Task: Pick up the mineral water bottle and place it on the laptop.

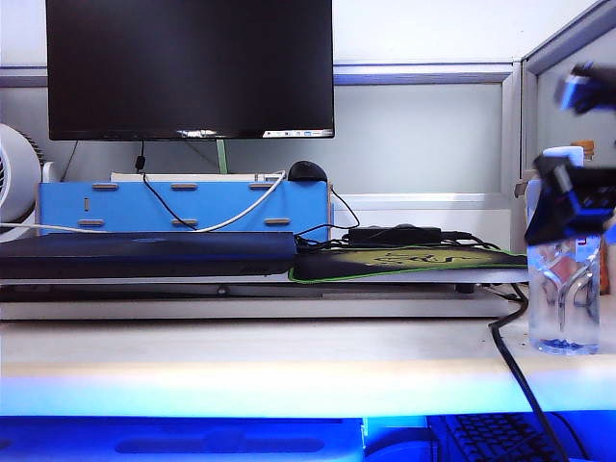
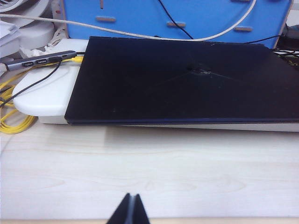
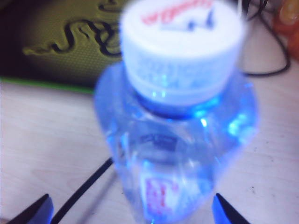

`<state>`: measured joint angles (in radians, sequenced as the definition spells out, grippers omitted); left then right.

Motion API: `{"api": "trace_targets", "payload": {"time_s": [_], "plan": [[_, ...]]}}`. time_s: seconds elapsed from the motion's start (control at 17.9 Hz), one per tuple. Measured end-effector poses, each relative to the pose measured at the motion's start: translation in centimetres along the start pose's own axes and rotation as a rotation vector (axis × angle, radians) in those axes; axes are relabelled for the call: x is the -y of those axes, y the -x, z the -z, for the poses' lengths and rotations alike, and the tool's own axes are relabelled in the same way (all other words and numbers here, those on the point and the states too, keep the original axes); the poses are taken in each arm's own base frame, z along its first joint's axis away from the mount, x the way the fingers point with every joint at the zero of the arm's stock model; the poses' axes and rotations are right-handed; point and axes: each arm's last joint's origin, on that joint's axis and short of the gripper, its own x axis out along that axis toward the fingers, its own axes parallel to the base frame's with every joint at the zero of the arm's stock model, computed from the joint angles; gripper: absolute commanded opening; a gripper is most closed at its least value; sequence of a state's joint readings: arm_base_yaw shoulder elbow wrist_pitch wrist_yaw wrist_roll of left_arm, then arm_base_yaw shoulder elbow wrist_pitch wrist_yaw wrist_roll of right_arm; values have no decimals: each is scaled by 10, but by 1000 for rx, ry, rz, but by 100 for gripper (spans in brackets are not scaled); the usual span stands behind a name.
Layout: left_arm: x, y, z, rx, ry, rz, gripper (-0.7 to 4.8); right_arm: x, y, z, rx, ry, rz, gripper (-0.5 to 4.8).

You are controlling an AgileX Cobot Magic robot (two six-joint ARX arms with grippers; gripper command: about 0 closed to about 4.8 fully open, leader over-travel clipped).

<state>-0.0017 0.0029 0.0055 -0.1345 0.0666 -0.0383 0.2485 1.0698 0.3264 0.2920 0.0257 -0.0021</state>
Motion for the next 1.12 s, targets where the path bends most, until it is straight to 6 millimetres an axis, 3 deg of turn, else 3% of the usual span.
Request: {"api": "trace_targets", "payload": {"time_s": [0.34,1.01,1.06,1.12], "plan": [[0,0,0,0,0,0,-2,0,-28,-16,-26,28,8,479],[0,0,0,0,0,0,-2,3,-54,-36,-23,28,94,479],[0,0,0,0,0,0,-2,3,-55,-34,-33,29,103,309],[0,0,0,0,0,0,-2,3,-55,-34,-37,30,111,84]]}}
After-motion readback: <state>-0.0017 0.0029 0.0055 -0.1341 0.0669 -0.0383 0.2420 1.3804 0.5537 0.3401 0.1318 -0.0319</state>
